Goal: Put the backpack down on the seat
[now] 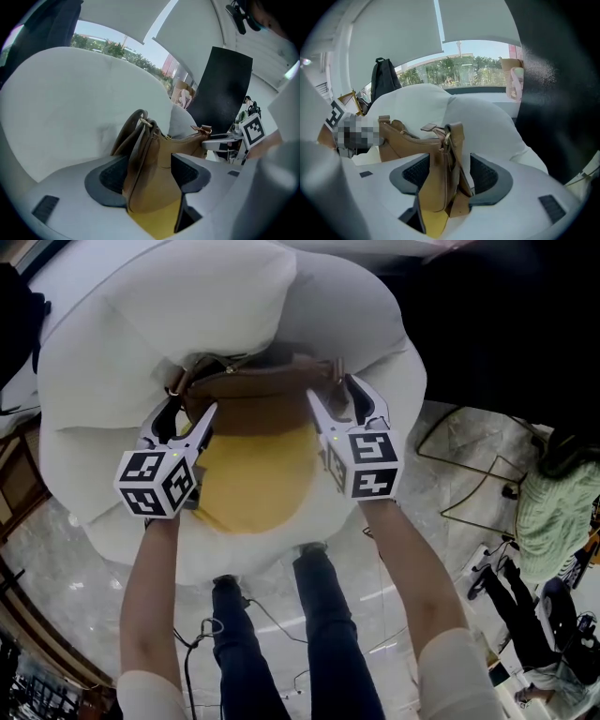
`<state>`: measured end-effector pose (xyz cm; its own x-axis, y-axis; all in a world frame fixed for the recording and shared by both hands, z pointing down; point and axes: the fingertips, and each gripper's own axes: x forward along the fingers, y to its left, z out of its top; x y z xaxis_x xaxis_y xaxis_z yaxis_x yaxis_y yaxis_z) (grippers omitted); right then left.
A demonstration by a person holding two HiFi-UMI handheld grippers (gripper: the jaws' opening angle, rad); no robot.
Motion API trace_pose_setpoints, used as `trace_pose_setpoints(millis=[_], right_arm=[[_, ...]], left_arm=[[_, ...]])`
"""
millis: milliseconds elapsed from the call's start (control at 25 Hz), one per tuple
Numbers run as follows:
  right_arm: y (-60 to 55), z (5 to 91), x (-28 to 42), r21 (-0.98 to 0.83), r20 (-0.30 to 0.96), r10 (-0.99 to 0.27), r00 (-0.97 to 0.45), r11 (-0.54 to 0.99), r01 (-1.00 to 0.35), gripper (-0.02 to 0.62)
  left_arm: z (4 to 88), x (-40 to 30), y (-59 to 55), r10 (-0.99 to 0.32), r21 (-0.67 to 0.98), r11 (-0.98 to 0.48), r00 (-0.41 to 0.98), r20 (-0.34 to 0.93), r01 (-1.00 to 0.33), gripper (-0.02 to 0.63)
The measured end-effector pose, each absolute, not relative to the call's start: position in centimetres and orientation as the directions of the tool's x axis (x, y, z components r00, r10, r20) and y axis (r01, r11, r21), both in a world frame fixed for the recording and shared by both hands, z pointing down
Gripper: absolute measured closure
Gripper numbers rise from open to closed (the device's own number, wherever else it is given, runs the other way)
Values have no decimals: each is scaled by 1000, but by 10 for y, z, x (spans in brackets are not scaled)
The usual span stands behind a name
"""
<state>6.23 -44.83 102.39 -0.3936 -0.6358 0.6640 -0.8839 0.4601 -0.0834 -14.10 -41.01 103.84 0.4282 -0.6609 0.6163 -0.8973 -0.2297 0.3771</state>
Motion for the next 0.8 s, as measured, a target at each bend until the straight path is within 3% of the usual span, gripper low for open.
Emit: trace_pose_setpoints(millis=[240,320,400,800], right_arm=[[-438,998,62,-33,636,-677,-370,455,-890,337],[-434,987,66,24,630,-702,-333,446,-895,380],[-429,978,70,52,627,-717,-303,427,-903,517],[-397,910,64,-27,574,-743,-344,403,-915,563]], left_arm=[[1017,-154,-399,-682,360,-222,408,607,-906,327],[1006,-159,-395,-697,336,-214,384,605,-917,397],[993,-163,-392,-711,316,-205,363,602,-926,524],[924,-138,-366,-708,336,-304,447,546,-892,563]])
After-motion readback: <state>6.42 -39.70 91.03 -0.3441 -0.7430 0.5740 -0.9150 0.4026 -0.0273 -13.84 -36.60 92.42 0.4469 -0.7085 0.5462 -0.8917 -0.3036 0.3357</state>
